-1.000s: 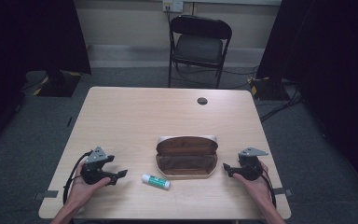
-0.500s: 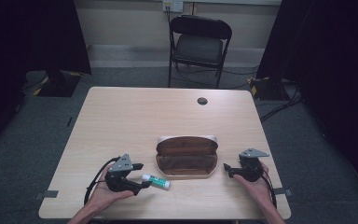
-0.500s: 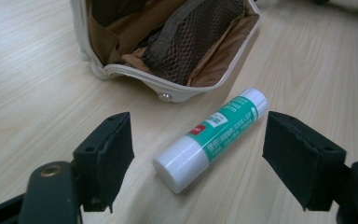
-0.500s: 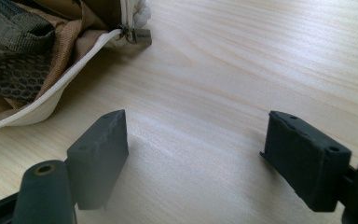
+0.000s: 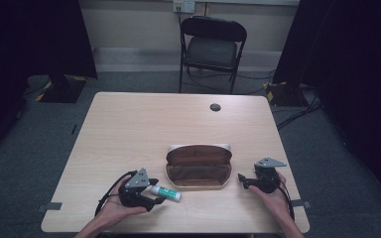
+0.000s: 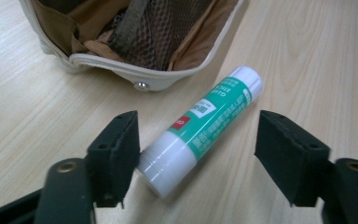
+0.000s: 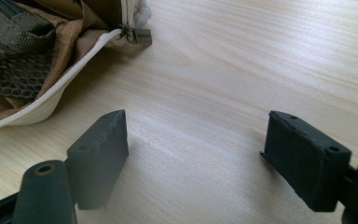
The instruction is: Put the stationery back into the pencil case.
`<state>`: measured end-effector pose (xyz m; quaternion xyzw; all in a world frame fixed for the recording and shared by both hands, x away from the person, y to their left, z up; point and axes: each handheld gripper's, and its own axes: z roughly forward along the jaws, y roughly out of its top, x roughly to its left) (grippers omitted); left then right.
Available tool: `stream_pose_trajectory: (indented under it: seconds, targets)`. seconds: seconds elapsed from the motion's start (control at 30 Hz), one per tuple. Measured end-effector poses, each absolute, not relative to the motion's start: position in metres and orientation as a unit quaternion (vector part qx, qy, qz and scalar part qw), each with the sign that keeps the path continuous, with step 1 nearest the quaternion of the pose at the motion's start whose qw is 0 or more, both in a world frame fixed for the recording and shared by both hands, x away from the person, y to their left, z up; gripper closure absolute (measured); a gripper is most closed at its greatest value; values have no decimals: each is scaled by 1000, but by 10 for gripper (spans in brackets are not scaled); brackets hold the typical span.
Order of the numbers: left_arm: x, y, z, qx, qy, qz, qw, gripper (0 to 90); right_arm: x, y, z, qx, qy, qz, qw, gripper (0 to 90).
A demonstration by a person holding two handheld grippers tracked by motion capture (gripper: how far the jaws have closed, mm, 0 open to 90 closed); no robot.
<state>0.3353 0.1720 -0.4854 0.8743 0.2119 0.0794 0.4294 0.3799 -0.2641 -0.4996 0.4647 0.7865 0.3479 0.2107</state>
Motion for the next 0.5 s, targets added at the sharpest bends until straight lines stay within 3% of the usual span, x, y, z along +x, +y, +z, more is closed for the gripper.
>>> stream_pose_trajectory:
  seconds: [0.5]
  targets:
    - [330,166,-487,898,175,73,397,530,380,-264,-500,465,787,348,211,206]
